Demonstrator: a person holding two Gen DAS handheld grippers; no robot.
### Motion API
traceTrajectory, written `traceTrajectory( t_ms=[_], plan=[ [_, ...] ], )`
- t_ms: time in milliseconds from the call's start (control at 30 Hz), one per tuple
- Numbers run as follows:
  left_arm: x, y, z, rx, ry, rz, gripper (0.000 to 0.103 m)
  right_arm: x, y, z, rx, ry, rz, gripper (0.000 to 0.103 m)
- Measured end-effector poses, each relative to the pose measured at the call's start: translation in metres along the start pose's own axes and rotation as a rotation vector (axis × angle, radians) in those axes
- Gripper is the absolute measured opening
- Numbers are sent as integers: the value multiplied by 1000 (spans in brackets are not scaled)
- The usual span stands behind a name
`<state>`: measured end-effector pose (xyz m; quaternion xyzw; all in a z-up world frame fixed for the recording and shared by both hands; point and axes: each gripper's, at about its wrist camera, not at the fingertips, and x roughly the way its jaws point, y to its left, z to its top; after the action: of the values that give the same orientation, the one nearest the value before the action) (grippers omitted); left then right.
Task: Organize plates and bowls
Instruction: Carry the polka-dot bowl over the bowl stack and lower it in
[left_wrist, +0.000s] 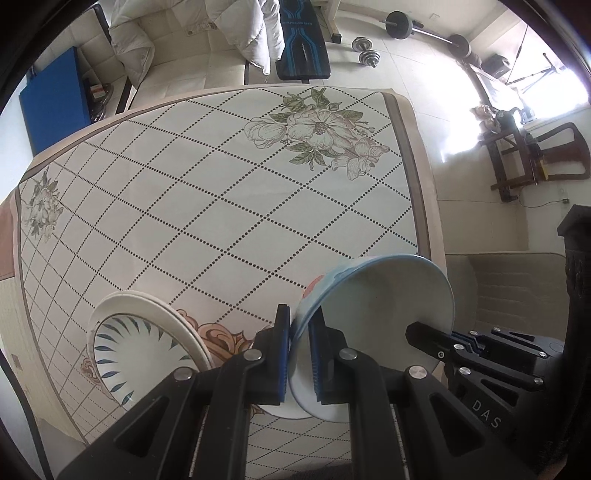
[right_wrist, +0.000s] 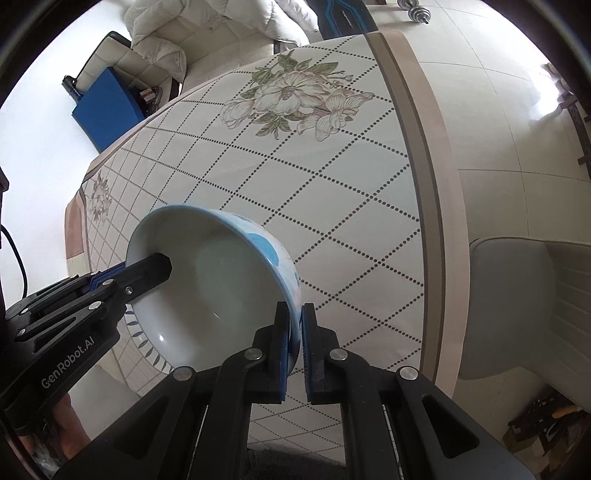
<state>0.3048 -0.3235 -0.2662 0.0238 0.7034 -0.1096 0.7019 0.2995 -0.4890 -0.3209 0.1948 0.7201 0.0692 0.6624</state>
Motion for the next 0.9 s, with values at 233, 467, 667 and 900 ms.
traceTrajectory(
  t_ms=[233, 467, 667, 900],
  plan=[
    [2, 23, -38, -55, 29, -12, 8, -1, 18, -37, -51, 28, 22, 7],
    [26, 38, -61, -99, 86, -33, 8, 24, 31, -57, -89, 75, -18, 7],
    [46, 42, -69, -114, 122, -37, 8, 47, 26, -61, -85, 117, -34, 7],
    [54, 51, -69, -137, 139, -43, 8, 61, 27, -59, -86, 138, -41, 7]
  ],
)
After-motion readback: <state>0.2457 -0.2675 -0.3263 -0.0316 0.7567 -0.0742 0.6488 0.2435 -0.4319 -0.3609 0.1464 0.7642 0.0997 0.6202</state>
